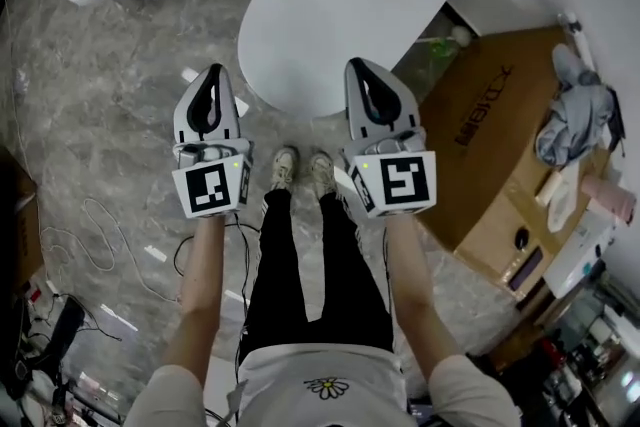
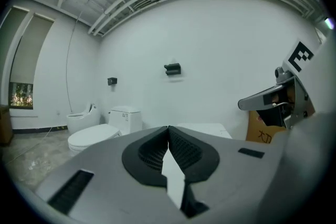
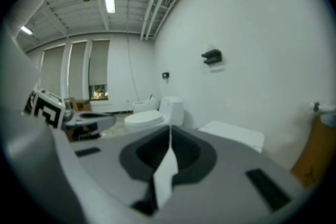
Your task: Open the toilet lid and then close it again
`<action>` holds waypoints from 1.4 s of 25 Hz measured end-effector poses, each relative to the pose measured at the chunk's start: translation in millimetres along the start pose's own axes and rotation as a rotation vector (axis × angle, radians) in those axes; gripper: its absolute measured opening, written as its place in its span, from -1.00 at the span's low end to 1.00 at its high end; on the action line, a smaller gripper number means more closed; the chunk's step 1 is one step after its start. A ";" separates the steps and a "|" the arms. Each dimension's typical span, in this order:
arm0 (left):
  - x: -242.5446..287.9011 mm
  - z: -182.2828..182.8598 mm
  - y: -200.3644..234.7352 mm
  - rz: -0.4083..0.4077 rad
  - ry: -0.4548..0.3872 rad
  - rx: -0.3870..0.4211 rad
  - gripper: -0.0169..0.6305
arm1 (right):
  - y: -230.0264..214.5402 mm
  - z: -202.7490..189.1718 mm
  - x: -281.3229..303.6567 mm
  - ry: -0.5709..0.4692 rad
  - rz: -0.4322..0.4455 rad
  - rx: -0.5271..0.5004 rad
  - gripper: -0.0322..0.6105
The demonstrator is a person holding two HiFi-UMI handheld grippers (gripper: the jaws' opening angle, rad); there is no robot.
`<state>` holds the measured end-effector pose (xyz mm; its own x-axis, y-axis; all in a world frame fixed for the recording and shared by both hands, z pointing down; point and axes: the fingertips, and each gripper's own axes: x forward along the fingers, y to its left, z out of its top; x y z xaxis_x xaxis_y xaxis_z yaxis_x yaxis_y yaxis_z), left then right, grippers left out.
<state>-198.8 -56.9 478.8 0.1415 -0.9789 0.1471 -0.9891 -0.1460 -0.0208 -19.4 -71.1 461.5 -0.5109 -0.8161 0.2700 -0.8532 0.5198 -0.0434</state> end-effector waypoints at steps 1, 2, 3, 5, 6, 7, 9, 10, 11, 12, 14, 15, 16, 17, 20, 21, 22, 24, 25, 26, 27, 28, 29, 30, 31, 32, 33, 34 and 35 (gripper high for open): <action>-0.5 -12.3 -0.5 0.000 0.010 0.001 -0.86 | 1.5 -15.1 1.4 0.017 0.002 0.004 -0.80; -1.3 -24.3 -0.8 -0.001 0.020 0.001 -0.86 | 2.5 -29.5 2.1 0.032 0.001 0.007 -0.80; -2.5 -36.0 -1.0 -0.001 0.031 0.000 -0.86 | 3.3 -43.1 2.4 0.044 0.000 0.008 -0.80; -5.5 -57.1 -1.3 -0.001 0.055 0.003 -0.86 | 4.2 -67.9 1.6 0.072 -0.004 0.013 -0.80; -6.9 -65.4 -1.7 -0.003 0.067 0.008 -0.86 | 4.3 -78.4 0.6 0.086 -0.007 0.015 -0.80; -8.3 -71.9 -2.1 -0.006 0.078 0.014 -0.86 | 4.2 -87.3 -0.7 0.100 -0.010 0.018 -0.80; -10.5 -80.6 -2.5 -0.010 0.094 0.027 -0.86 | 4.0 -100.0 -3.4 0.120 -0.013 0.026 -0.80; -11.0 -83.6 -2.4 -0.011 0.100 0.029 -0.86 | 3.9 -104.2 -4.3 0.126 -0.014 0.029 -0.80; -11.0 -85.9 -2.3 -0.011 0.103 0.028 -0.86 | 3.6 -107.1 -5.0 0.129 -0.015 0.031 -0.80; -10.5 -87.7 -2.8 -0.013 0.105 0.028 -0.86 | 2.9 -108.9 -5.6 0.130 -0.017 0.034 -0.80; -8.0 -90.6 -6.1 -0.025 0.107 0.030 -0.86 | -0.6 -111.0 -6.1 0.130 -0.024 0.041 -0.80; -6.1 -92.6 -8.9 -0.040 0.110 0.032 -0.85 | -3.5 -112.3 -5.8 0.132 -0.030 0.045 -0.80; -3.8 -96.2 -12.5 -0.063 0.117 0.034 -0.85 | -7.1 -114.9 -5.4 0.140 -0.036 0.048 -0.80; -1.7 -102.1 -16.9 -0.092 0.131 0.036 -0.80 | -11.3 -120.1 -5.0 0.158 -0.039 0.051 -0.79; 0.6 -127.5 -31.5 -0.191 0.191 0.047 -0.37 | -22.5 -148.6 -6.5 0.256 -0.026 0.050 -0.35; -0.3 -135.8 -35.6 -0.219 0.206 0.054 -0.29 | -25.7 -159.1 -8.6 0.286 -0.022 0.044 -0.26; -2.1 -145.3 -39.3 -0.244 0.224 0.065 -0.23 | -28.1 -169.3 -11.6 0.313 -0.019 0.037 -0.22; -7.2 -168.8 -46.2 -0.294 0.274 0.095 -0.16 | -30.3 -191.2 -17.6 0.364 -0.011 0.027 -0.18; -9.9 -181.8 -49.6 -0.322 0.300 0.108 -0.14 | -30.2 -202.7 -20.0 0.390 -0.005 0.024 -0.16; -12.6 -194.6 -53.0 -0.350 0.323 0.118 -0.10 | -29.5 -214.3 -22.1 0.414 0.001 0.022 -0.16; -15.4 -206.6 -55.9 -0.374 0.344 0.122 -0.08 | -28.1 -225.8 -23.9 0.438 0.010 0.019 -0.16; -17.8 -217.5 -57.8 -0.390 0.362 0.124 -0.05 | -26.2 -236.9 -25.4 0.462 0.020 0.013 -0.16; -19.4 -227.5 -58.7 -0.397 0.380 0.125 -0.04 | -24.2 -247.3 -26.5 0.487 0.032 0.007 -0.15; -20.2 -237.2 -59.1 -0.398 0.398 0.125 -0.03 | -22.8 -257.3 -27.4 0.512 0.043 -0.001 -0.15; -20.4 -246.9 -59.3 -0.396 0.419 0.125 -0.03 | -22.1 -267.2 -28.5 0.537 0.052 -0.009 -0.15; -20.7 -256.9 -59.5 -0.394 0.441 0.127 -0.03 | -21.8 -277.0 -29.9 0.562 0.058 -0.015 -0.16; -21.6 -266.5 -59.7 -0.393 0.464 0.129 -0.03 | -21.2 -286.7 -31.7 0.587 0.061 -0.020 -0.16; -22.8 -274.8 -59.7 -0.394 0.483 0.132 -0.03 | -20.3 -296.0 -33.4 0.608 0.063 -0.025 -0.16; -23.6 -281.2 -59.4 -0.396 0.496 0.135 -0.03 | -19.4 -304.5 -34.3 0.627 0.064 -0.032 -0.16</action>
<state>-155.2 14.9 754.7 0.4264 -0.6695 0.6082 -0.8473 -0.5310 0.0096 46.6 23.7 746.0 -0.3940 -0.4847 0.7809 -0.8143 0.5780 -0.0521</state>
